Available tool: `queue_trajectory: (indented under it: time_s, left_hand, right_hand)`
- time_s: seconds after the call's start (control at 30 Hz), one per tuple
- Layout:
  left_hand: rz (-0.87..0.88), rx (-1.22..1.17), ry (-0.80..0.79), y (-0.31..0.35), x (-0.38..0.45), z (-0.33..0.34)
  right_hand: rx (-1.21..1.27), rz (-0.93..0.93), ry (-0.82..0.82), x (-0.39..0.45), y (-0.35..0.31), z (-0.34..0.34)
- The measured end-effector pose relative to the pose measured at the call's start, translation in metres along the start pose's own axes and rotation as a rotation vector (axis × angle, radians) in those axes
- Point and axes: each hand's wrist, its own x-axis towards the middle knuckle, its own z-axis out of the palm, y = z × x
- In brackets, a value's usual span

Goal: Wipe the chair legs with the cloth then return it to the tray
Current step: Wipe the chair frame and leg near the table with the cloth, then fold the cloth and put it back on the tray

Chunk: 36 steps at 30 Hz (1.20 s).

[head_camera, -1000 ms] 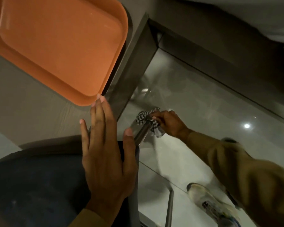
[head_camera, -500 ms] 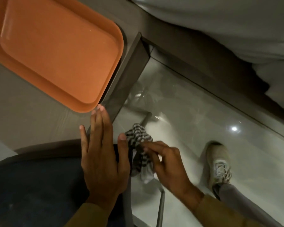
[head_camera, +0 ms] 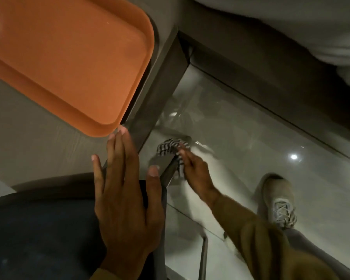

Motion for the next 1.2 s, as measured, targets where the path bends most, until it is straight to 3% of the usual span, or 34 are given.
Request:
queue_trajectory:
  time_s: [0.17, 0.5, 0.7, 0.77, 0.9, 1.03, 1.1, 1.2]
  left_hand:
    - [0.023, -0.002, 0.016, -0.003, 0.002, 0.004]
    - [0.033, 0.036, 0.049, -0.004, 0.001, 0.007]
    - [0.056, -0.016, 0.043, 0.0, 0.002, -0.002]
    - [-0.021, -0.145, 0.074, 0.005, 0.0, -0.01]
    - [-0.347, -0.72, 0.31, 0.042, -0.016, -0.038]
    - [-0.209, -0.846, 0.445, 0.077, -0.055, -0.082]
    - [-0.294, -1.013, 0.243, 0.08, -0.068, -0.11]
    - [-0.508, -1.427, -0.229, 0.077, -0.084, -0.15]
  right_hand:
    - [0.087, 0.213, 0.027, 0.064, 0.007, 0.0]
    - [-0.093, -0.246, -0.045, -0.085, -0.037, -0.019]
    - [-0.077, -0.159, -0.15, -0.112, -0.075, -0.072]
    - [0.02, -0.141, -0.155, -0.128, -0.101, -0.098]
    - [0.312, -0.103, -0.307, -0.169, -0.154, -0.133]
    - [0.525, -0.045, -0.564, -0.225, -0.197, -0.131]
    - [0.509, -0.05, -0.597, -0.254, -0.213, -0.124]
    - [0.301, -0.169, -0.417, -0.283, -0.227, -0.111]
